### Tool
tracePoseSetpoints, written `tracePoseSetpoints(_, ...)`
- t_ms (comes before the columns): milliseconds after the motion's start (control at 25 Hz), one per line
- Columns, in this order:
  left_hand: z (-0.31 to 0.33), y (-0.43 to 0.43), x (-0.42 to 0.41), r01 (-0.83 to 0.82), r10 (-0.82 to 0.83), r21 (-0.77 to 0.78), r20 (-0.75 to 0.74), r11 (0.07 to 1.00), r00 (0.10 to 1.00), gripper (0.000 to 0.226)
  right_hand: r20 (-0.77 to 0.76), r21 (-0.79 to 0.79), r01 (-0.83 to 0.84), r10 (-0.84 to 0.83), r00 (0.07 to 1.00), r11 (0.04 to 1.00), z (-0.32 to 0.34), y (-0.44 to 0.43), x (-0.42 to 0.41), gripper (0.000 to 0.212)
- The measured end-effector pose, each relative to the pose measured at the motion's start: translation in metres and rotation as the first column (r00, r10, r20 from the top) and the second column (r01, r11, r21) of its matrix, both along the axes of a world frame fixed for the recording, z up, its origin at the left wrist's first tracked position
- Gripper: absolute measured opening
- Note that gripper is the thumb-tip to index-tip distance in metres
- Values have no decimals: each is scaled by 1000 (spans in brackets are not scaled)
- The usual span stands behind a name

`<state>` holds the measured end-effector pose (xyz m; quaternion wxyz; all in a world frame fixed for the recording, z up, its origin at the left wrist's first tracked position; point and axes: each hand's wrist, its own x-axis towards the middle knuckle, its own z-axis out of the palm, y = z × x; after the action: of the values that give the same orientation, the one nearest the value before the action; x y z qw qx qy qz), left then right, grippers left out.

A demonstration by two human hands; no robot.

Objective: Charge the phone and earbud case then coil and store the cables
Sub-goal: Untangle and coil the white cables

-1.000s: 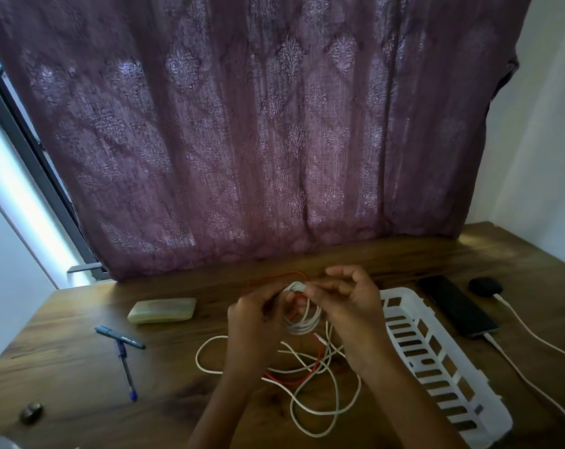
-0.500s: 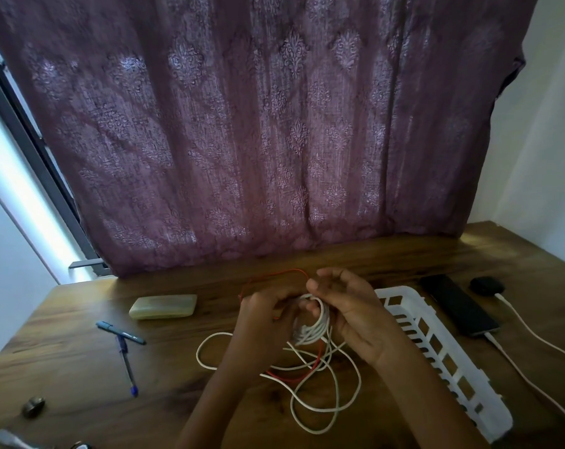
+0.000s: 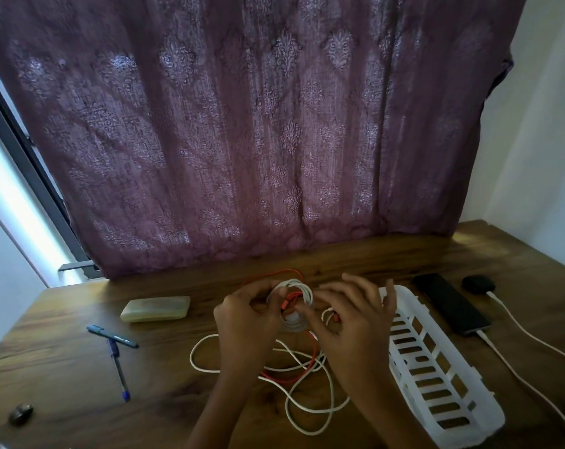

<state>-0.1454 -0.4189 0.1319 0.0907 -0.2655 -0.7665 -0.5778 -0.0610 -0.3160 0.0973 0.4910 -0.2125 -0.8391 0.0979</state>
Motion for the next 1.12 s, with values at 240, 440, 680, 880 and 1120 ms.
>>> tracePoseSetpoints(240,-11,0,2,81,-88,-57,-141,995,986,27,-157,-221,-199,166,973,955,3,-11,-1,17)
tracePoseSetpoints(440,-21,-3,-6,27,-107,-207,-387,978,916,34,26,-188,-205,214,977,961,13,-3,5,6)
tracePoseSetpoints(680,-6,-4,1,200,-199,-91,14,976,980,24,-20,-130,-186,185,983,974,22,18,5,8)
tracePoseSetpoints(880,-4,1,10,170,-183,79,226,982,957,31,-210,-721,-358,305,929,593,19,3,8,16)
tracePoseSetpoints(1120,-9,-2,10,2,-2,18,29,1000,1000,15,-405,-899,-437,305,862,42,22,4,11,25)
